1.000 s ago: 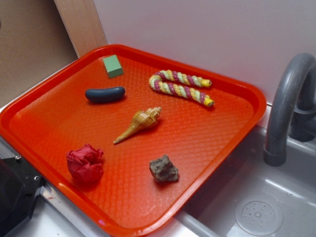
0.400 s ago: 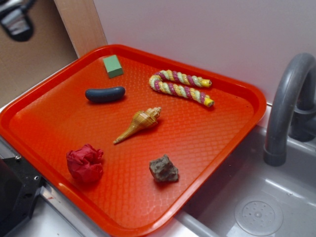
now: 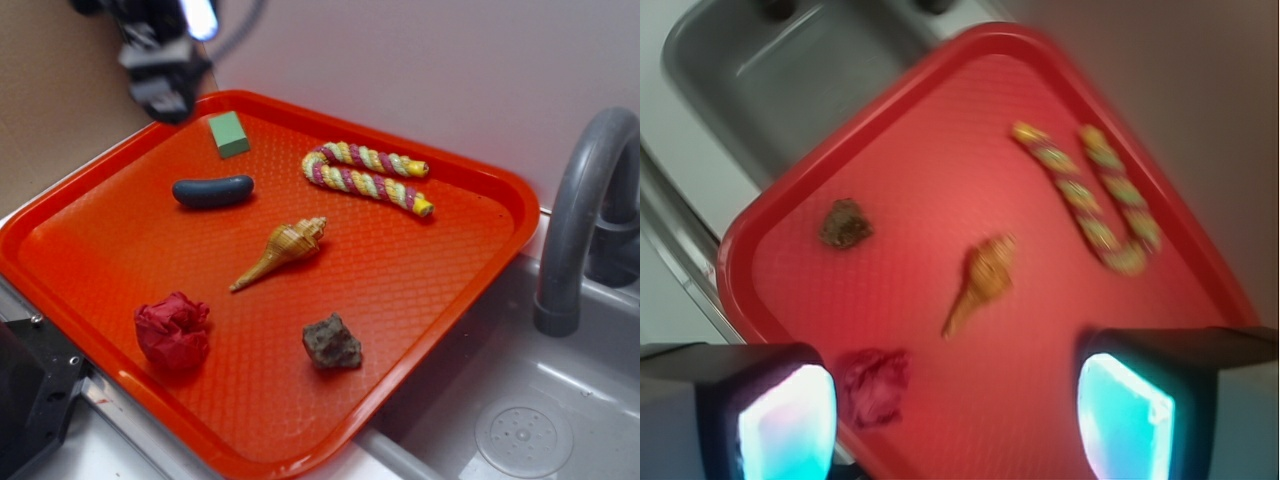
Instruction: Grab the rock.
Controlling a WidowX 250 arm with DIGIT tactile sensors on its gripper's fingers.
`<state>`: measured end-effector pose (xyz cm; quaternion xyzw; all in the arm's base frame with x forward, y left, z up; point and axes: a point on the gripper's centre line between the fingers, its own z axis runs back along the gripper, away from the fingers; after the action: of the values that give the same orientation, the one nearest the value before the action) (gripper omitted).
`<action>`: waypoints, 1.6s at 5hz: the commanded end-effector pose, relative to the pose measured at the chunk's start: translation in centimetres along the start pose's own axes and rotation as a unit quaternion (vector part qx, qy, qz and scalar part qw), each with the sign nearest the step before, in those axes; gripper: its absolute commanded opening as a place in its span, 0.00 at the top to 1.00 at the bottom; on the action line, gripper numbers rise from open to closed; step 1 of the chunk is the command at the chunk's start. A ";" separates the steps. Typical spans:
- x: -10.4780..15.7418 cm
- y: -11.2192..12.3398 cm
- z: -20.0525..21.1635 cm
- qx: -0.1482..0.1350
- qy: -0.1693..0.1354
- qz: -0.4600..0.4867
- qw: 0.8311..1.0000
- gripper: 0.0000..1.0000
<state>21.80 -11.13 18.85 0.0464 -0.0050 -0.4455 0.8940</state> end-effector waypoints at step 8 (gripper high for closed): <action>3.9 -7.6 -16.0 -0.030 -0.037 -0.163 0.985 1.00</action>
<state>20.45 -17.02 2.56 0.0060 -0.0144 -0.5838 0.8117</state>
